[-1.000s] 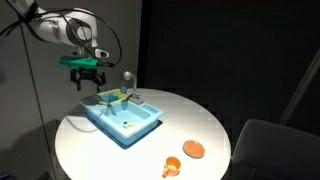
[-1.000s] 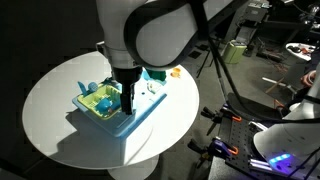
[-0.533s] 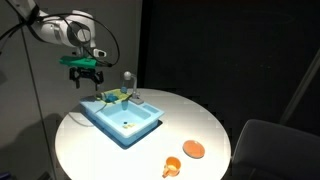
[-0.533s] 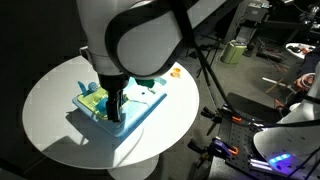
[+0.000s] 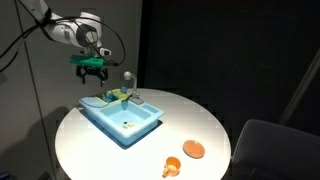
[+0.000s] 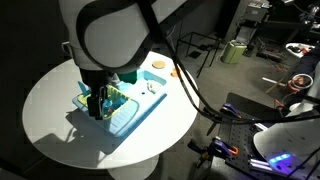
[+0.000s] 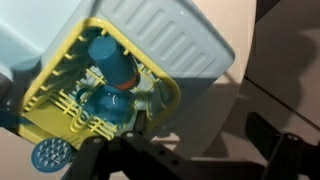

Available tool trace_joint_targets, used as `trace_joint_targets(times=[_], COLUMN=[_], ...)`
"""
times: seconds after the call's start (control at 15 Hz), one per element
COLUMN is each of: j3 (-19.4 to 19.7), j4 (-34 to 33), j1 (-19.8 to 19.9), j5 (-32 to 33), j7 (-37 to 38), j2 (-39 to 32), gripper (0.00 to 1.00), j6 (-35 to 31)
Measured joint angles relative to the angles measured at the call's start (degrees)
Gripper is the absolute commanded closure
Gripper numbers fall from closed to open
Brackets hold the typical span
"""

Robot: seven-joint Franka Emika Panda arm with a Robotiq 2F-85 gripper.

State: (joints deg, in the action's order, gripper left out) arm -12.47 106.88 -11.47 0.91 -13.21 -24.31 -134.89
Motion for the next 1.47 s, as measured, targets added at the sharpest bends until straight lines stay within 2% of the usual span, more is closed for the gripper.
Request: trace_joint_targets(times=[0.33, 0.73, 1.47], j3=[-0.82, -0.92, -0.88], j4=[-5.92, -11.78, -23.72], j1=[1.22, 2.61, 4.59], j5=[-3.45, -4.04, -4.04], j7=[-5.02, -7.64, -13.26], j2=[-3.5, -6.7, -12.72], gripper=[0.0, 0.0, 0.0], j6=[2.39, 7.3, 23.58])
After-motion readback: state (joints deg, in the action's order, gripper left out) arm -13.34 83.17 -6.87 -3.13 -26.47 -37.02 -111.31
